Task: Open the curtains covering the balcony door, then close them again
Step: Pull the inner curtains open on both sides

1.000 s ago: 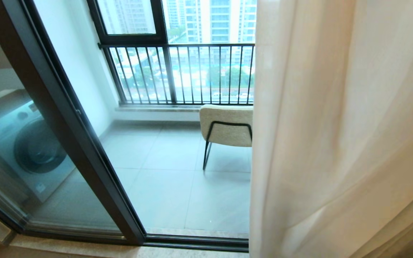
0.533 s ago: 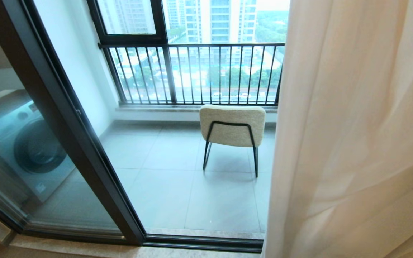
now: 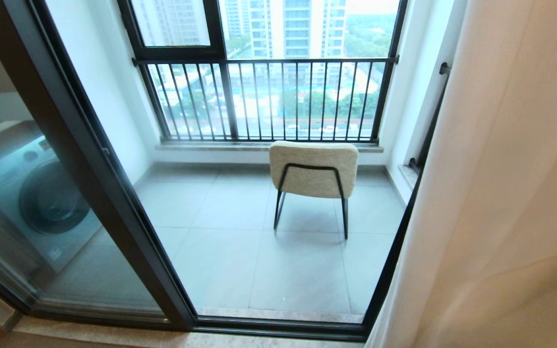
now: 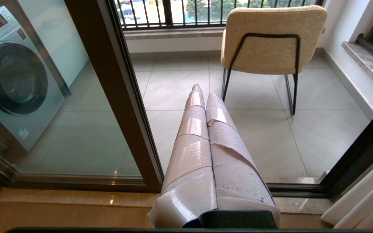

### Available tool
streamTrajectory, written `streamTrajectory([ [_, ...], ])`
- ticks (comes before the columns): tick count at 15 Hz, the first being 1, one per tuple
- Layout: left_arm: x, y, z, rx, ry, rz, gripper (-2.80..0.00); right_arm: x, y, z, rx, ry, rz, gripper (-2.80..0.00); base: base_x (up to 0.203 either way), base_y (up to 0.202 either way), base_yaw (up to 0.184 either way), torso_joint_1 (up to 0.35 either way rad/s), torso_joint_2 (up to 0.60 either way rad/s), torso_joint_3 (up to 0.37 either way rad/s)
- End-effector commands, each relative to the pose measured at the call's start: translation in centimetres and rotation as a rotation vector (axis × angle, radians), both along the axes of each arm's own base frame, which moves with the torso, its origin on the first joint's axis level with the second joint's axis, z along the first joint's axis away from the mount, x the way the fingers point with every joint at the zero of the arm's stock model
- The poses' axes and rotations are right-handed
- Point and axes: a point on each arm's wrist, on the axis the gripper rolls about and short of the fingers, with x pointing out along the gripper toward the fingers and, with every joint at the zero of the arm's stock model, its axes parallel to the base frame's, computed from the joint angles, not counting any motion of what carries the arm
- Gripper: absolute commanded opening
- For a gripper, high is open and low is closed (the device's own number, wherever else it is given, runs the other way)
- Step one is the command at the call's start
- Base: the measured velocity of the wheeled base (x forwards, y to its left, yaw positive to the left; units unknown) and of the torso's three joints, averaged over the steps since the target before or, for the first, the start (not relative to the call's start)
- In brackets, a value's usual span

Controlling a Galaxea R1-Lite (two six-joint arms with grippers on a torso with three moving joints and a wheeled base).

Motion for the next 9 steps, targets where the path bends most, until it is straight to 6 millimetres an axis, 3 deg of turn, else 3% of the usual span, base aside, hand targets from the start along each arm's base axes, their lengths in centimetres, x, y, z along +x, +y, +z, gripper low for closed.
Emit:
streamTrajectory([
  [1,0.0,0.0,0.0,0.000,0.001,0.000,-2.80,-0.2,-3.5,-1.5,0.033,0.010,-0.044,-2.80,0.000,0.000,0.000,0.000,0.00,0.000],
  [9,0.0,0.0,0.0,0.000,0.002,0.000,-2.80,-2.4,-9.5,-3.8,0.055,0.013,-0.149,-2.80,0.000,0.000,0.000,0.000,0.00,0.000],
])
